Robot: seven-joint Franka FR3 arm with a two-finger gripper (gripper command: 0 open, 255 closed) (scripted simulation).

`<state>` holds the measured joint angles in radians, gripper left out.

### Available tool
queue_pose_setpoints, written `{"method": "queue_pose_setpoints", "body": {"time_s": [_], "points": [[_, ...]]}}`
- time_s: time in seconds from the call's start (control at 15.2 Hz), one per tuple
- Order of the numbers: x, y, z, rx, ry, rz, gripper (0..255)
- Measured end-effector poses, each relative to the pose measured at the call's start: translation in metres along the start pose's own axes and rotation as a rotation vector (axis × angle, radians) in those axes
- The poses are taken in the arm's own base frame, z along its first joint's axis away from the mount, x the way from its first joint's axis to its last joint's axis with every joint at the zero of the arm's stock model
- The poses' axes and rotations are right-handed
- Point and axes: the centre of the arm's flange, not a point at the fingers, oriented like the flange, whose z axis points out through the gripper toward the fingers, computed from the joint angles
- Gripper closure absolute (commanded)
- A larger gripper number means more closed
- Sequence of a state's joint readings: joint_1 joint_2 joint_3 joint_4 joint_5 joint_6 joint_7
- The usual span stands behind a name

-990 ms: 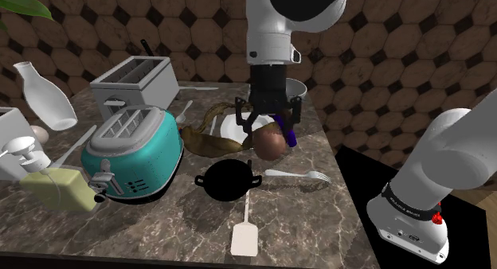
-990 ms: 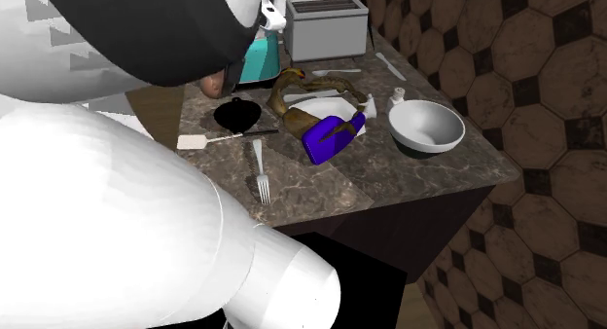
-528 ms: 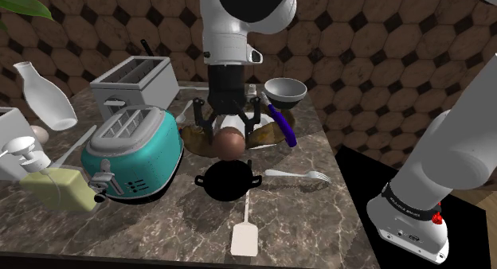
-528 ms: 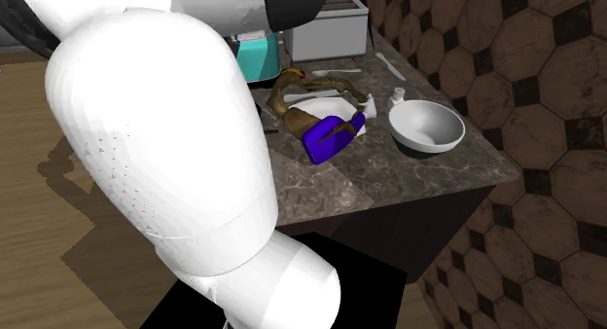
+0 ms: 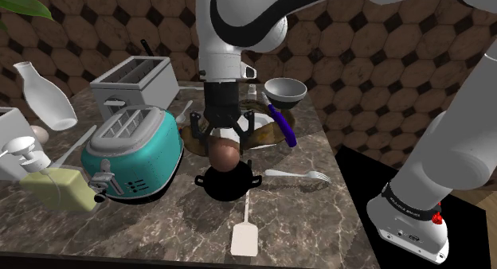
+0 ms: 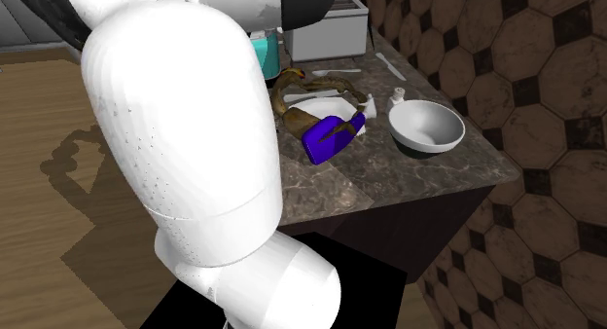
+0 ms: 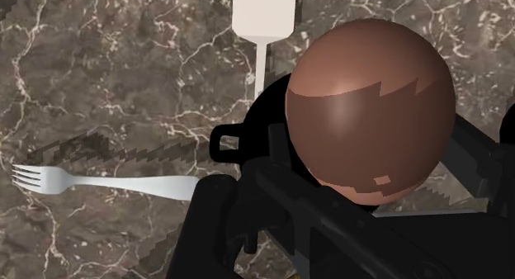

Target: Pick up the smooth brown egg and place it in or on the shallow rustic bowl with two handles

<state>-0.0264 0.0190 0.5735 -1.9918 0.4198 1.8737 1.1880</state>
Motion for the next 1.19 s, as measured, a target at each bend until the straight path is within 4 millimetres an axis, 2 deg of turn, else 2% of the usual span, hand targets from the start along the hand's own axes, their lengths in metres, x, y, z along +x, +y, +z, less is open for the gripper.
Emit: {"method": "queue_pose_setpoints", "body": {"time_s": [0.4,0.79,0.86,1.19], "points": [[0.013,0.000,0.029,0.000,0.000,0.000,255],[0.014,-0.001,0.032,0.000,0.000,0.000,255],[0.014,-0.001,0.032,0.000,0.000,0.000,0],[0.014,-0.001,0.032,0.001,0.000,0.000,0]]}}
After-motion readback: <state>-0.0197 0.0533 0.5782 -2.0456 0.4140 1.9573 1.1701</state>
